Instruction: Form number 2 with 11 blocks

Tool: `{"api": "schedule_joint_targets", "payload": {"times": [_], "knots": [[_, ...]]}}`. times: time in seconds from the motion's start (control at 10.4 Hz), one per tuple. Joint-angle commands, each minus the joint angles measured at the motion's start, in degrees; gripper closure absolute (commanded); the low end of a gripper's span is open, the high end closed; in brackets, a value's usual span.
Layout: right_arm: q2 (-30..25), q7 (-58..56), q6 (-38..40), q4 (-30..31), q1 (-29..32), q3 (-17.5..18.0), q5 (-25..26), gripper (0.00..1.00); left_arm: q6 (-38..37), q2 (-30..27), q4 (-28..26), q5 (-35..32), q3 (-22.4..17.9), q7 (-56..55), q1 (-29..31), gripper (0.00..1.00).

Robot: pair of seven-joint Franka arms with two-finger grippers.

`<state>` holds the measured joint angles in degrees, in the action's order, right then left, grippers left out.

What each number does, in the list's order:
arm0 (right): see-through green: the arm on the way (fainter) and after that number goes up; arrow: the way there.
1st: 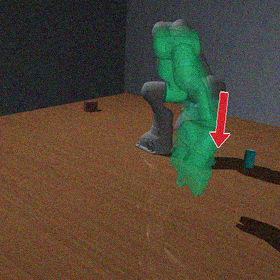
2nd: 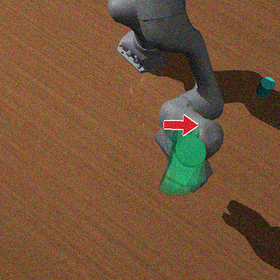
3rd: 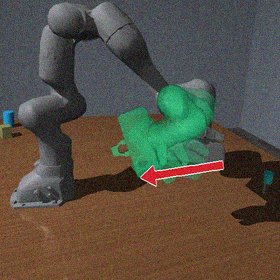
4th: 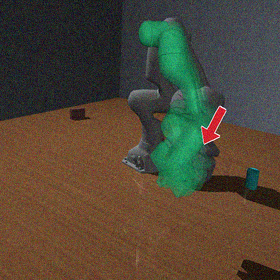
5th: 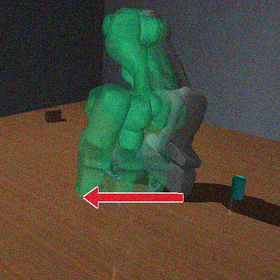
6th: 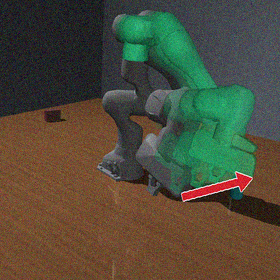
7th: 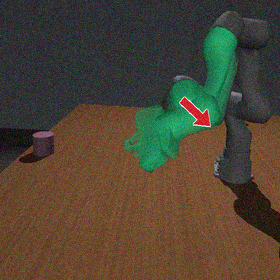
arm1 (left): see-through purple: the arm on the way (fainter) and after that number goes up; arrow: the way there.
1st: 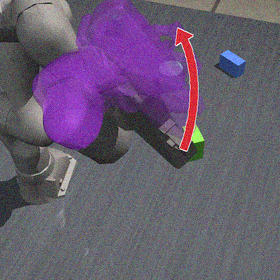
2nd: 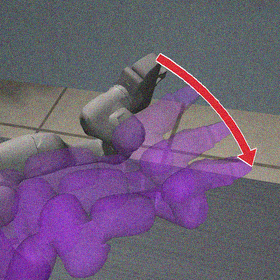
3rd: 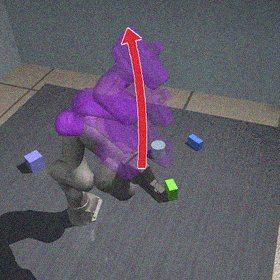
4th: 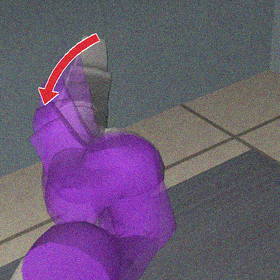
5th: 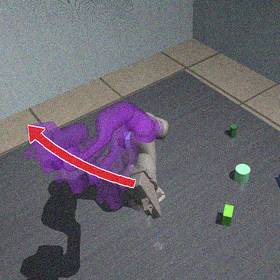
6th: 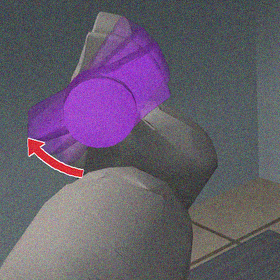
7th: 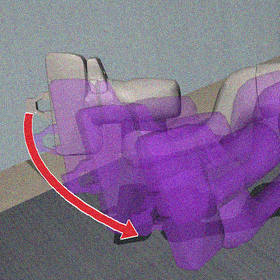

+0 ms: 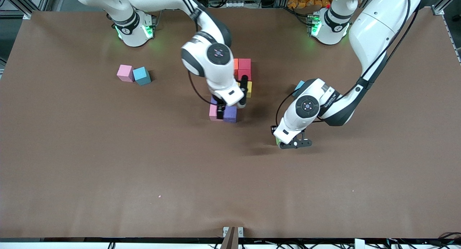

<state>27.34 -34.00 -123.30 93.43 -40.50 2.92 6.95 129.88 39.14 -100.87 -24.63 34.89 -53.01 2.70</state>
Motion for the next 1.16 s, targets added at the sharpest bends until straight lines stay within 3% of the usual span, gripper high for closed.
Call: {"api": "schedule_joint_targets", "payload": {"times": [0.0,0.29,0.58,0.67,0.77,1.06], "knots": [[-11.1,0.3,0.7,6.4,5.4,-1.0,-0.8,0.00,-0.2,-1.3,0.2,1.1,1.1,-12.2,-1.3,0.47],[-19.0,0.4,4.0,5.9,13.7,-0.2,-1.0,0.00,-0.1,-0.7,2.3,1.1,1.1,-31.6,-6.4,0.48],[-25.0,1.0,5.4,6.0,26.5,4.4,-1.1,0.00,0.1,0.0,2.8,0.6,1.0,-49.7,-8.7,0.50],[-25.8,3.0,10.0,5.4,32.1,7.9,-1.1,0.00,0.1,0.1,2.6,0.8,1.0,-54.4,-9.6,0.50],[-26.4,10.1,13.9,3.7,37.3,10.9,-1.1,0.00,0.1,0.1,2.4,0.8,1.0,-58.8,-10.1,0.50],[-26.7,27.2,20.2,2.0,40.0,10.5,-1.0,0.00,1.1,1.1,2.8,0.5,0.8,-71.9,-12.0,0.50]]}}
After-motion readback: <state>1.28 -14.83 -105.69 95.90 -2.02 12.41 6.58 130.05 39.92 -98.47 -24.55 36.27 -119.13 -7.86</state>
